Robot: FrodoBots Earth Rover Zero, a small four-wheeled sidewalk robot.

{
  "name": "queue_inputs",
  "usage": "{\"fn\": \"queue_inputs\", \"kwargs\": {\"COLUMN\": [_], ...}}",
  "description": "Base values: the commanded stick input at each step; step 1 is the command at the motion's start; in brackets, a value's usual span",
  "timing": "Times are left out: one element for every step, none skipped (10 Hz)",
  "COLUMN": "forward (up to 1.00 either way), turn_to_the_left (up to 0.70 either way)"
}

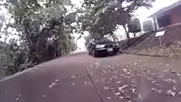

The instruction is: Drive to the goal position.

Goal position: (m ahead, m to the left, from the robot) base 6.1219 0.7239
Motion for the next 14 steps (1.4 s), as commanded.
{"fn": "queue_inputs", "kwargs": {"forward": [0.70, 0.70, 0.70, 0.70, 0.70, 0.70, 0.70, 0.70, 0.70, 0.70, 0.70, 0.70, 0.70, 0.70], "turn_to_the_left": [0.00, 0.00, 0.00, 0.00, 0.00, 0.00, 0.00, 0.00, 0.00, 0.00, 0.00, 0.00, 0.00, 0.00]}}
